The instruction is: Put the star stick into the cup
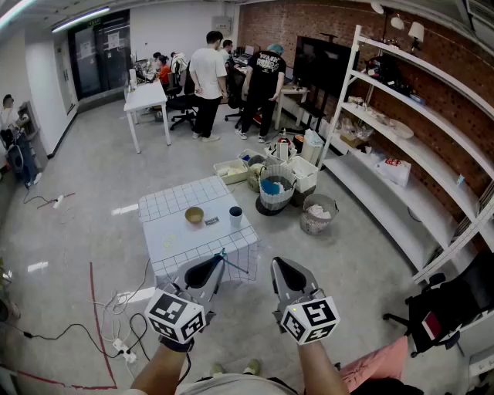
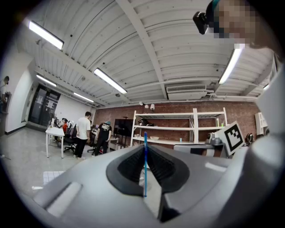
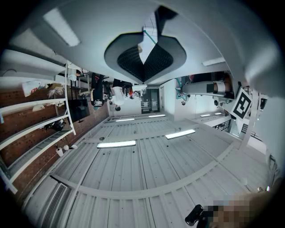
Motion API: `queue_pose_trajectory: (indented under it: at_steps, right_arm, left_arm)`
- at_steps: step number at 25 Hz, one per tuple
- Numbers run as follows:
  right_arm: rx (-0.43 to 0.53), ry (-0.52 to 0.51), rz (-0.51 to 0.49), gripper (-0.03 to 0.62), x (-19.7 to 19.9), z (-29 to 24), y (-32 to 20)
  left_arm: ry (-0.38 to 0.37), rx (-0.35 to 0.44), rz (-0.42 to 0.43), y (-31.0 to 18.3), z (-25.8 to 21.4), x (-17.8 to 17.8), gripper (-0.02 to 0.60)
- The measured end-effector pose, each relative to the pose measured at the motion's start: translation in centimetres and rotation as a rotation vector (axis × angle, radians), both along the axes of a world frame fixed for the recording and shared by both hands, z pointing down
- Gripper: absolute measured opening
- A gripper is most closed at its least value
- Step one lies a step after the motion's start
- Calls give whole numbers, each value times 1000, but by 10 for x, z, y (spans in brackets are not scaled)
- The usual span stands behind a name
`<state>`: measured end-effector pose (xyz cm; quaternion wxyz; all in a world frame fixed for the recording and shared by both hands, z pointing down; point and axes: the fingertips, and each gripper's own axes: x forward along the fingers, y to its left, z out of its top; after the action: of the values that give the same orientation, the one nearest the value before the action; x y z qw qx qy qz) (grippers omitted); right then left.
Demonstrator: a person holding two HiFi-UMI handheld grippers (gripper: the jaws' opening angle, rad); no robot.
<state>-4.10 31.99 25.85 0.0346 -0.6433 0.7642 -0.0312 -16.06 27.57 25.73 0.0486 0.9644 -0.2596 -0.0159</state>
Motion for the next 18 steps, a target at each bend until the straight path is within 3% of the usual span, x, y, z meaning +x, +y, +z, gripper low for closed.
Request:
queue_pose_trajectory:
  at_steps: [18]
  right_arm:
    - [19, -46, -6, 12, 27, -1, 1]
  left_arm:
    - [-4, -2, -26, -7, 3, 21, 21]
